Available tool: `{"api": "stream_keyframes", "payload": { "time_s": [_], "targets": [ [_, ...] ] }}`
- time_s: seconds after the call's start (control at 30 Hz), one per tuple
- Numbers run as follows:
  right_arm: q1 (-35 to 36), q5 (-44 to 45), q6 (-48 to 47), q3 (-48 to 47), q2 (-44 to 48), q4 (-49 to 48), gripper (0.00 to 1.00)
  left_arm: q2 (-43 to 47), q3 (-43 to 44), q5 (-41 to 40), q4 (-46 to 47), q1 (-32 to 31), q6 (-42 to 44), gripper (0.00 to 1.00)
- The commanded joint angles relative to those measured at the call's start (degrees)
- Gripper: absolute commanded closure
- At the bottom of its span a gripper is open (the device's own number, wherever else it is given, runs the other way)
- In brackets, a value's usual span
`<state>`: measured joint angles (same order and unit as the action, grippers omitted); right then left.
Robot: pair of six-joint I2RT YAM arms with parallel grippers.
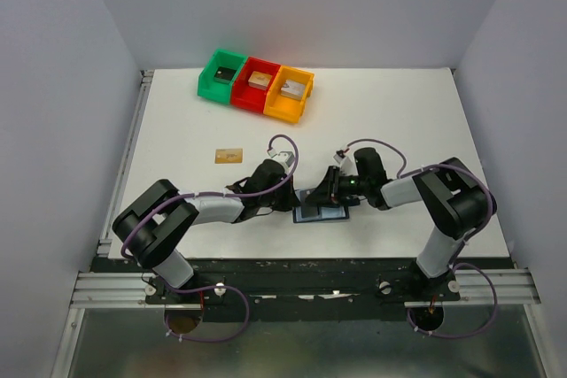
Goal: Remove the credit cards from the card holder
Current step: Remove the credit card from the card holder.
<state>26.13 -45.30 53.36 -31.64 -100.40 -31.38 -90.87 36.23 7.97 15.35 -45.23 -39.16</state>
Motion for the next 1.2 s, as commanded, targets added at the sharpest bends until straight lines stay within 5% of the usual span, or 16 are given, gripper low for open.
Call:
{"api": "stream_keyframes", "payload": {
  "time_s": [0.0, 0.47, 1.17],
  "targets": [
    [0.24, -3.39, -2.64, -2.9, -1.64, 4.03, 0.62, -1.68, 0.33, 2.49, -0.68, -0.82, 0.92, 1.0],
    [0.15, 1.61, -10.38, -4.4, 6.35, 18.62, 0.7, -2.38, 1.21, -1.9, -6.74, -0.73, -1.1, 1.0],
    [0.06, 3.73, -13.28, -4.57, 10.22, 23.99, 0.71, -2.12, 0.42, -3.48, -7.62, -0.82, -2.15, 1.0]
  ]
}}
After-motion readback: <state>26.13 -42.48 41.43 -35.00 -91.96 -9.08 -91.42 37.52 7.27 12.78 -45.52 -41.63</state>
